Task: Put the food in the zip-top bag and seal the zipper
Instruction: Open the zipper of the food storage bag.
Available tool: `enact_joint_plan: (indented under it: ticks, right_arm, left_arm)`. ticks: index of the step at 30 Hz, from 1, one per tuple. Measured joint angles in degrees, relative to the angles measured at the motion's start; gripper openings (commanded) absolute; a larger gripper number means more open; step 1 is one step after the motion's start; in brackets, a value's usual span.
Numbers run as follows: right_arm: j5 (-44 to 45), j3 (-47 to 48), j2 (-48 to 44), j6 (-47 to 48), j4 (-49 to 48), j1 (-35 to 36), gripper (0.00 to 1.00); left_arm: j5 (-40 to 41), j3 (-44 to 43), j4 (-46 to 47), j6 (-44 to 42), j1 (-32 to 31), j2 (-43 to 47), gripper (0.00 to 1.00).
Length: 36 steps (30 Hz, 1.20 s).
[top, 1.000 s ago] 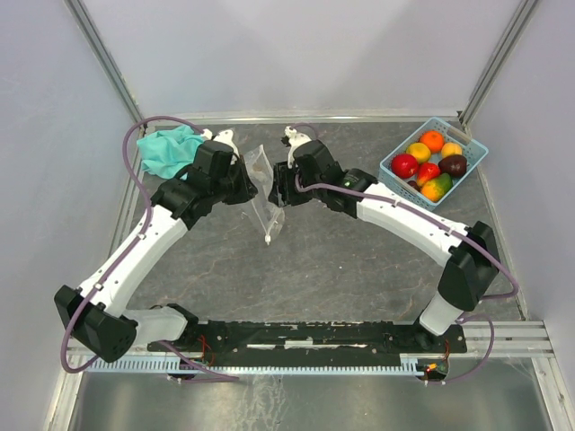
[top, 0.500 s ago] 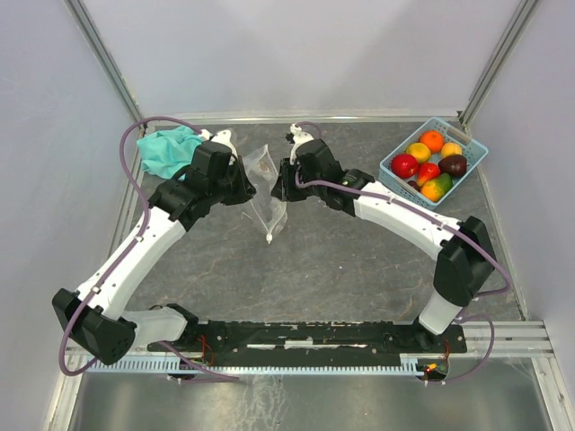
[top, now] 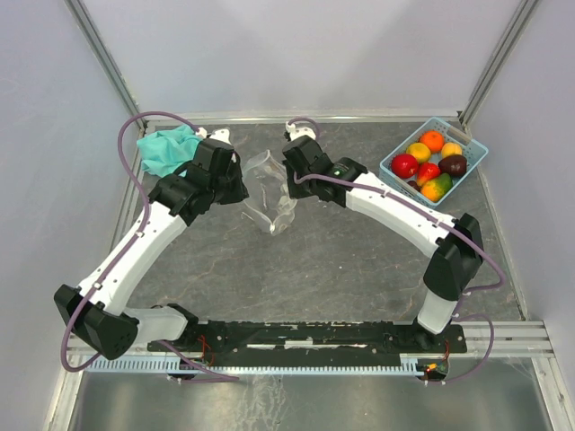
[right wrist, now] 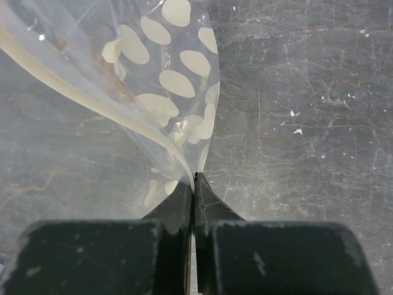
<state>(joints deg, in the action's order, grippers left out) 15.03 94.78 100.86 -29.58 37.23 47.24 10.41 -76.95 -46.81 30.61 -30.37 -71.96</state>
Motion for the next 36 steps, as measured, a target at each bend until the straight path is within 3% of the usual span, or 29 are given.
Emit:
enact_joint_plan:
  ticks: [7,15,17,22,27,36]
  right_arm:
    - [1.55,0.02,0.24,-1.22,0.98,0.70,0.02]
    - [0.66,-0.15,0.24,-4.28,-0.68,0.70,0.02]
    - [0.04,-0.61,0.24,-4.98,-1.36,0.70,0.02]
    - [-0.48,-1.16,0.24,-5.18,-1.60,0.63,0.02]
    - [0.35,-1.16,0.24,-4.33,0.39,0.09,0.02]
    - [1.86,-1.16,0.48,-3.63,2.54,-0.57,0.01]
  left_arm:
    - [-1.88,0.92,2.69,-0.04,0.00,-0.24,0.46]
    - [-6.49,7.76,8.22,2.32,-0.52,-0.24,0.55]
    - [-6.49,8.76,8.98,2.97,-0.92,-0.24,0.52]
    - [-4.37,9.01,10.25,3.08,-1.60,-0.28,0.22]
    - [1.99,7.76,7.87,2.43,-1.64,-0.28,0.04]
    - [7.93,1.92,2.93,-1.01,-1.64,-0.28,0.03]
